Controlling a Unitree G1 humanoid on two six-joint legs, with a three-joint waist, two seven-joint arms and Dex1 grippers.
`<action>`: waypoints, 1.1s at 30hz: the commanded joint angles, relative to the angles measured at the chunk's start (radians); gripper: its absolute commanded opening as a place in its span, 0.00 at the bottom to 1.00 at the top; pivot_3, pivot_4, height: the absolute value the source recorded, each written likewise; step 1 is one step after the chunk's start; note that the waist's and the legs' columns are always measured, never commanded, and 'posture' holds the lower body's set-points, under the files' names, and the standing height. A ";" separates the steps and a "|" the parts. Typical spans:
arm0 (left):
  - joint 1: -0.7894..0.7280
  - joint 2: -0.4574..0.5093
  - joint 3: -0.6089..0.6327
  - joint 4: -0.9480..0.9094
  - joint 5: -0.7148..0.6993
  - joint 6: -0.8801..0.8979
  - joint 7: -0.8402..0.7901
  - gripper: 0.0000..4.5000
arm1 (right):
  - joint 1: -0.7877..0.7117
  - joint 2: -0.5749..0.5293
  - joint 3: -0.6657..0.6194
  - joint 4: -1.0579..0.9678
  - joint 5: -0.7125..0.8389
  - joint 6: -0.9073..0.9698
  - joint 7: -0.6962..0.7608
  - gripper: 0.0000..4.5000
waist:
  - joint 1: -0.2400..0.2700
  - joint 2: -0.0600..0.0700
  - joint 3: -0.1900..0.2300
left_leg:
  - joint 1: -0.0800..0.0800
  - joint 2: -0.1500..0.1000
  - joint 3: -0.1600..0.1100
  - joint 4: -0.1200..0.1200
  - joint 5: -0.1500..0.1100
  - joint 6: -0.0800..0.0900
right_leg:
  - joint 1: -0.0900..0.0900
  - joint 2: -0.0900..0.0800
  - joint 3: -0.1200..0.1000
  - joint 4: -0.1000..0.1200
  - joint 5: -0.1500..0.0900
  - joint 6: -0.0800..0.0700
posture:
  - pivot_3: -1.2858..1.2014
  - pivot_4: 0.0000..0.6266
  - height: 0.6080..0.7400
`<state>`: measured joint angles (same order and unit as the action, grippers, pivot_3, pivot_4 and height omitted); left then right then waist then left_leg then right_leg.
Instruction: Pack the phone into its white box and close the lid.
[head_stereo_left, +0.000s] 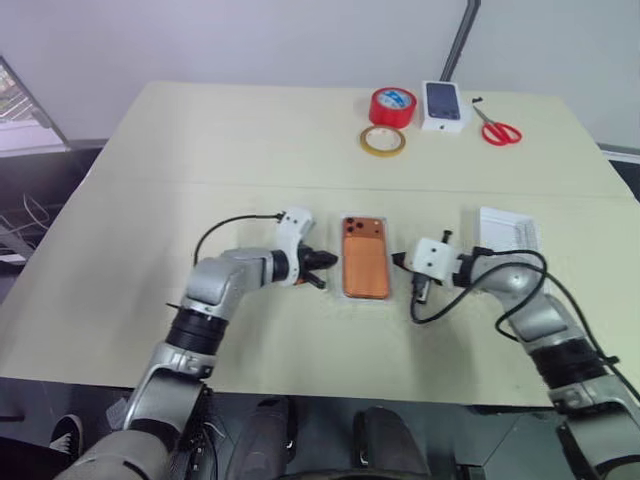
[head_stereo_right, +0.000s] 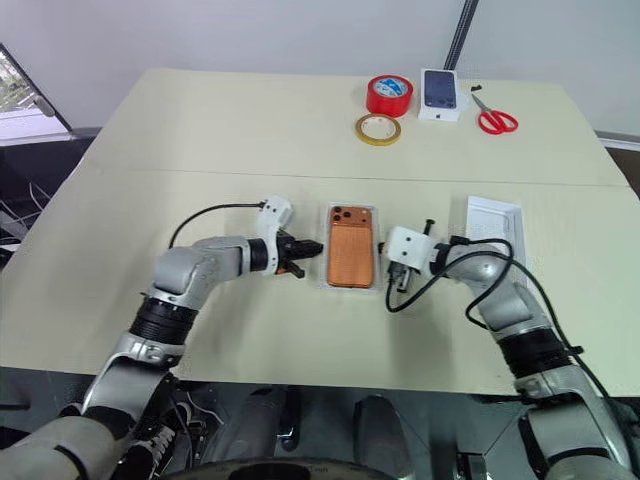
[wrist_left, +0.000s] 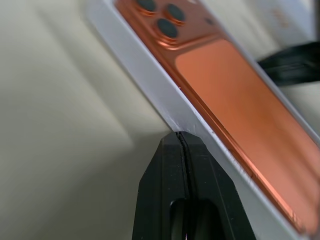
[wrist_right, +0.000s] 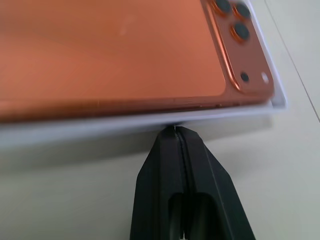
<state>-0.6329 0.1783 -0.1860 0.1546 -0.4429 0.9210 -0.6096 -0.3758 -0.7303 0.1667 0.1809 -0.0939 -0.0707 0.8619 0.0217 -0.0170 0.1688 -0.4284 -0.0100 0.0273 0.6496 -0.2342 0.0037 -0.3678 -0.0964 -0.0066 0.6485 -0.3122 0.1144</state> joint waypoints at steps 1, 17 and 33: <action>-0.048 -0.066 -0.042 -0.019 -0.013 -0.016 -0.035 0.01 | 0.044 -0.033 -0.056 -0.084 0.046 0.025 0.023 0.00 | -0.006 0.000 0.000 | 0.000 0.000 0.000 0.000 -0.001 0.001 | 0.000 0.000 0.000 0.000 0.000 0.000 | 0.52 0.24 0.91; 0.005 -0.075 -0.056 -0.036 0.058 -0.051 -0.036 0.01 | 0.135 -0.072 -0.106 -0.185 0.055 0.090 0.045 0.00 | -0.010 0.001 0.000 | 0.001 0.003 0.000 -0.001 0.000 0.001 | -0.001 0.003 0.001 0.001 0.000 0.000 | 0.52 0.24 0.91; 0.032 0.044 0.038 -0.104 0.036 -0.217 -0.123 0.62 | -0.024 -0.089 -0.245 -0.123 0.209 0.309 0.027 0.75 | -0.011 0.001 0.000 | 0.001 0.003 0.000 -0.001 0.000 0.000 | -0.001 0.002 0.000 0.001 0.000 0.000 | 0.52 0.24 0.91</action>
<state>-0.6007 0.2053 -0.1582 0.1074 -0.3850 0.7463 -0.6846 -0.3745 -0.8231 -0.0327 0.0453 0.1015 0.2054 0.9306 0.0110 -0.0156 0.1693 -0.4276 -0.0072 0.0271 0.6483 -0.2339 0.0030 -0.3689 -0.0946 -0.0060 0.6493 -0.3123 0.1144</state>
